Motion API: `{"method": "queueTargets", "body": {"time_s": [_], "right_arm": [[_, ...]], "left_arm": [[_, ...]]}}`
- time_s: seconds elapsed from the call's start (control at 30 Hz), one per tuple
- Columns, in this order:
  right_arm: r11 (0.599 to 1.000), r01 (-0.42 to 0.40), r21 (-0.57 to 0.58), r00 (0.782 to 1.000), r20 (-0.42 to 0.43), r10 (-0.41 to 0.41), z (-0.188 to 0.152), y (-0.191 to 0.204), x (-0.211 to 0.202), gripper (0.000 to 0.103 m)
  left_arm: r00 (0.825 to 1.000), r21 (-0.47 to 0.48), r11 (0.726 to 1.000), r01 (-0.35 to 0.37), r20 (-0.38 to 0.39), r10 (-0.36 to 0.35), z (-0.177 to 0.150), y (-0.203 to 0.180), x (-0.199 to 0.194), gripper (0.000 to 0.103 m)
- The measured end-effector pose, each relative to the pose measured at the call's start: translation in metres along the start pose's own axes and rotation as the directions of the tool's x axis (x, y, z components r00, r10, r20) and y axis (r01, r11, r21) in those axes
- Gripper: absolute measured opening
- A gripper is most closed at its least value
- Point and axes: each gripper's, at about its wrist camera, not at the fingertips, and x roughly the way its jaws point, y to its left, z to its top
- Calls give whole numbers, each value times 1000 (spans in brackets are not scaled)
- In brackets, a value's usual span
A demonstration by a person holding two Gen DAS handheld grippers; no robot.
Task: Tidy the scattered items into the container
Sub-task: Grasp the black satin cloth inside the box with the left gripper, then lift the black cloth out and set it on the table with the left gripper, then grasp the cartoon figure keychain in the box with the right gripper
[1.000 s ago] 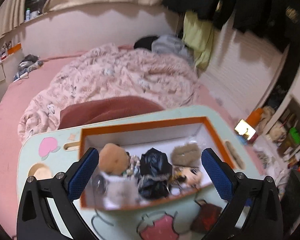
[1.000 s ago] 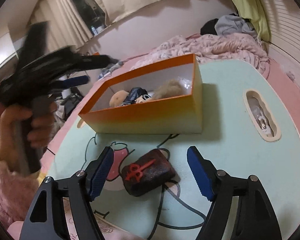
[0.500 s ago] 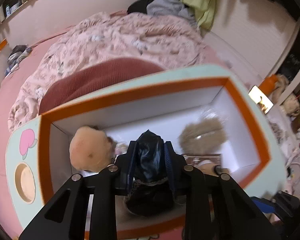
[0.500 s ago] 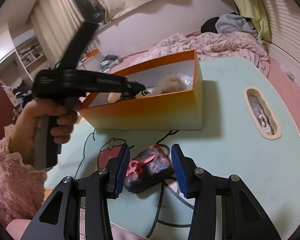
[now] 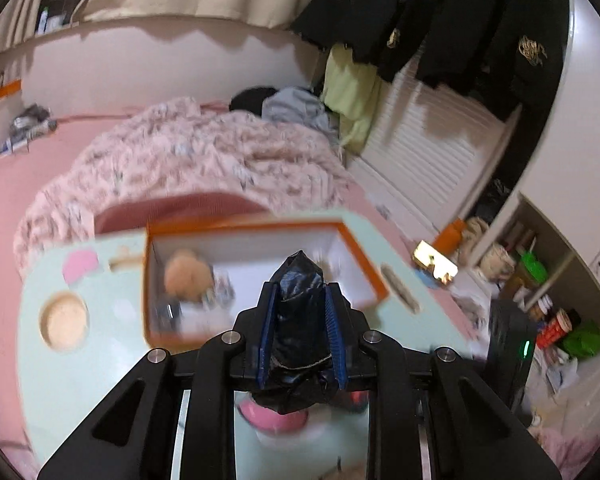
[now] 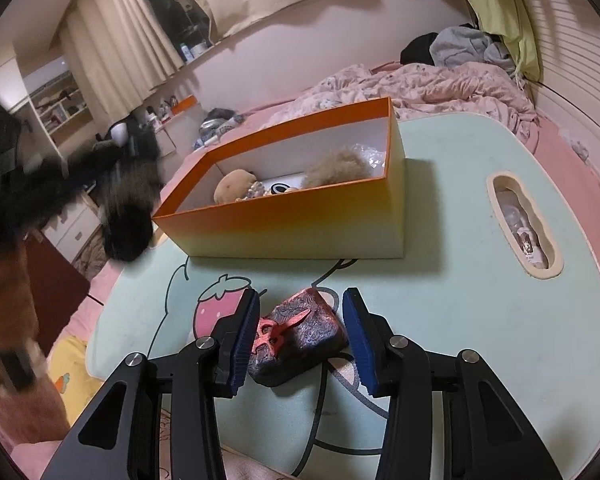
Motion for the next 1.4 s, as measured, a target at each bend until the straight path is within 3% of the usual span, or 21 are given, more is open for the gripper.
{"method": "queueTargets", "body": {"time_s": [0.1, 0.23, 0.37, 0.5, 0.67, 0.77, 0.83, 0.93, 1.0, 1.1, 1.2, 1.4], "right_arm": [[1000, 3, 0, 1000, -3, -3, 0, 0, 1, 43], [1000, 10, 0, 1000, -2, -10, 1, 1, 0, 43], [1000, 10, 4, 1000, -3, -10, -1, 2, 1, 43], [1000, 9, 13, 1000, -6, -9, -1, 2, 1, 43], [999, 22, -31, 1000, -6, -23, 9, 6, -4, 43], [995, 17, -102, 1000, -4, -17, 33, 21, -15, 47], [995, -8, -102, 998, -60, 2, 57, 25, -10, 49], [995, -101, 8, 978, -182, 101, 97, 15, 13, 49], [994, -91, 62, 947, -303, 106, 117, 8, 40, 49], [996, -48, 81, 907, -413, 77, 132, 2, 71, 49], [998, 10, 55, 886, -463, 17, 135, 0, 89, 49], [999, 28, -28, 842, -538, -39, 134, 12, 104, 49]], "left_arm": [[998, 9, 998, -56, -20, 56, -29, 2, 23, 25], [998, -58, 997, -54, -46, 51, -54, 7, 47, 33], [1000, -105, 994, -29, -10, 28, -63, 10, 43, 81], [996, -133, 989, -64, 57, 72, -69, 16, 28, 82], [992, -157, 982, -106, 50, 115, -77, 24, 29, 82], [993, -153, 983, -102, 42, 110, -79, 23, 32, 82], [992, -138, 984, -111, 41, 118, -81, 21, 32, 82], [991, -117, 986, -117, 47, 123, -82, 18, 31, 82], [990, -109, 986, -123, 48, 129, -82, 18, 30, 82], [992, -109, 988, -113, 48, 119, -82, 18, 31, 82], [992, -118, 987, -112, 47, 118, -82, 20, 31, 82], [992, -128, 986, -111, 44, 117, -82, 21, 32, 82]]}}
